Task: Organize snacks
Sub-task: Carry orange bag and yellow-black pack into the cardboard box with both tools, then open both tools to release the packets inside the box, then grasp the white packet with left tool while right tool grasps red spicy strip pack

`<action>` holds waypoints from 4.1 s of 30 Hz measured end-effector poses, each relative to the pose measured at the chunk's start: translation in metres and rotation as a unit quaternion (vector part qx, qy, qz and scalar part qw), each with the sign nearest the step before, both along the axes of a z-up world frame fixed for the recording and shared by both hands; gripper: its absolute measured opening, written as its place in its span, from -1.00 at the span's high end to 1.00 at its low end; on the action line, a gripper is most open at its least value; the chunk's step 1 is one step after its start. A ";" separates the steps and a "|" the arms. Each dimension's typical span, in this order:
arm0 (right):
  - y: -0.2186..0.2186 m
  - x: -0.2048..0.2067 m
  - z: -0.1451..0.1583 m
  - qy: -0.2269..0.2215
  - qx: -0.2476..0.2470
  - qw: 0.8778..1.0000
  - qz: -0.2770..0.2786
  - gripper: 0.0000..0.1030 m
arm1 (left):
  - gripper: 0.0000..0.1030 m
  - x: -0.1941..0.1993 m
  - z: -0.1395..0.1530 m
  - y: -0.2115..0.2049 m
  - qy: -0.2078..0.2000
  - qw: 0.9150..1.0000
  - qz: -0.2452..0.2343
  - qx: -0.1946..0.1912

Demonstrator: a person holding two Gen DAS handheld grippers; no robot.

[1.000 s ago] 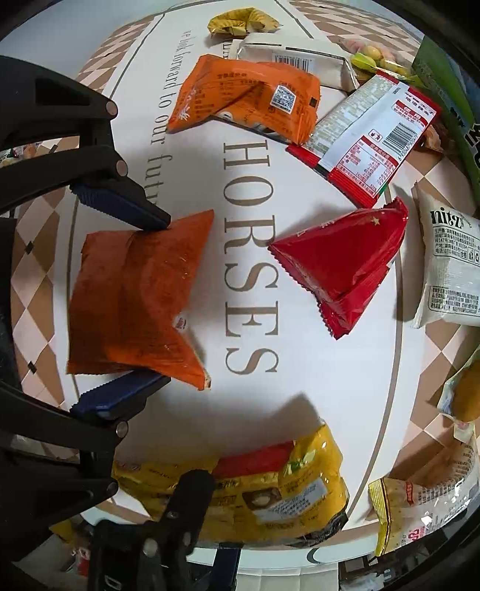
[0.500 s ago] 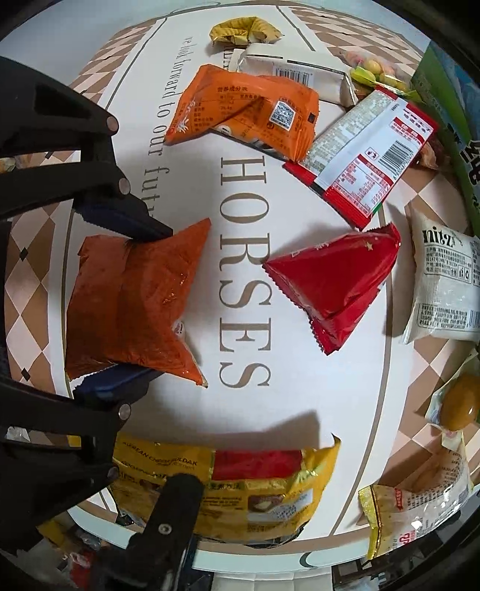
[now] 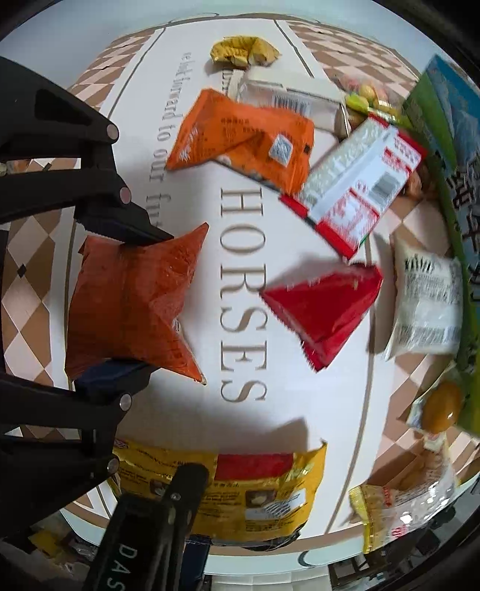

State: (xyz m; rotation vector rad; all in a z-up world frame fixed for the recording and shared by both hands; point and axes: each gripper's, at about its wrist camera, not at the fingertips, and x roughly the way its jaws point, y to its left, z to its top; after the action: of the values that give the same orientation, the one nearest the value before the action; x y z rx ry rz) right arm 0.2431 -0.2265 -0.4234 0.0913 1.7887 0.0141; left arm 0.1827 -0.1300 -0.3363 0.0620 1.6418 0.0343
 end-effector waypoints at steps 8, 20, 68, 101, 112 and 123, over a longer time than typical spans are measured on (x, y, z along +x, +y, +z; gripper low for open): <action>-0.040 -0.018 0.021 -0.025 0.060 0.997 -0.041 -0.72 | 0.00 -0.004 0.050 0.033 -0.045 0.998 0.019 -0.029; -0.058 0.036 0.167 -0.131 0.140 0.980 -0.054 -0.72 | 0.01 0.136 0.181 0.068 -0.157 0.984 0.011 -0.079; 0.093 0.339 0.109 -0.056 -0.003 0.998 0.014 -0.94 | -0.66 0.411 0.064 0.127 -0.015 0.993 -0.002 -0.120; 0.142 0.110 0.091 -0.077 0.088 0.987 0.109 -0.94 | -0.66 0.130 0.088 0.240 -0.112 0.992 0.058 0.015; 0.203 0.091 0.021 -0.049 0.008 0.980 0.192 -0.69 | -0.66 0.084 0.022 0.256 -0.061 0.995 0.066 0.031; 0.125 0.058 0.014 0.028 0.056 0.998 -0.012 -0.29 | -0.66 0.096 -0.002 0.217 -0.035 0.999 0.004 0.016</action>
State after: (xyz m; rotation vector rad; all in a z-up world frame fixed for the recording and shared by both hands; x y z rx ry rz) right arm 0.3009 -0.1011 -0.4090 0.1950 1.8416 0.0954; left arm 0.2787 0.0871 -0.3386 0.0774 1.5708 0.0676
